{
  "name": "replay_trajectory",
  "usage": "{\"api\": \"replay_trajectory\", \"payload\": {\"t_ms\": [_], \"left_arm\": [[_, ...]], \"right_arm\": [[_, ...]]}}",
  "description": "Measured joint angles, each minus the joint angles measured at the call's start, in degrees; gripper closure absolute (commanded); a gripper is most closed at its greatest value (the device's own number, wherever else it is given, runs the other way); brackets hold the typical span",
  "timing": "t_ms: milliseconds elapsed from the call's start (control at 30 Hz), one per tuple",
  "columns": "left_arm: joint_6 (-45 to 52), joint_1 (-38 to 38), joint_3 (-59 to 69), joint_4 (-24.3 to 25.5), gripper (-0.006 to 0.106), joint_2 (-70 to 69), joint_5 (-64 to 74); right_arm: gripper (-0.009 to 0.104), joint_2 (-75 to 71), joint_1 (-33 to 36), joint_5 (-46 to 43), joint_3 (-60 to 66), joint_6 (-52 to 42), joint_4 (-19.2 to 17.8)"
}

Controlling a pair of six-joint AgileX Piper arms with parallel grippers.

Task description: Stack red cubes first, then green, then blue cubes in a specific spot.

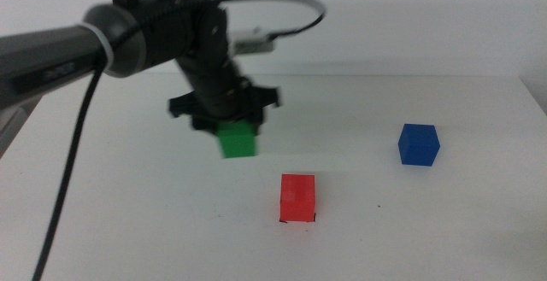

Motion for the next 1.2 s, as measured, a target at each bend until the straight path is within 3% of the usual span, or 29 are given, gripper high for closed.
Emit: {"api": "replay_trajectory", "payload": {"t_ms": [167,333,600,1200], "left_arm": [[-7.2,-10.2,-0.4,0.3,0.098,-4.2,0.5],[-13.5,-16.4,-0.4,5.8,0.093,-2.2,0.4],[-16.1,-16.9,-0.3,9.2,0.092,1.0,-1.4],[-18.0,-16.9,0.0,10.2,0.092,3.9,-2.7]], "right_arm": [[0.002,0.0,0.0,0.0,0.0,0.0,0.0],[0.002,0.0,0.0,0.0,0.0,0.0,0.0],[0.002,0.0,0.0,0.0,0.0,0.0,0.0],[0.002,0.0,0.0,0.0,0.0,0.0,0.0]]}}
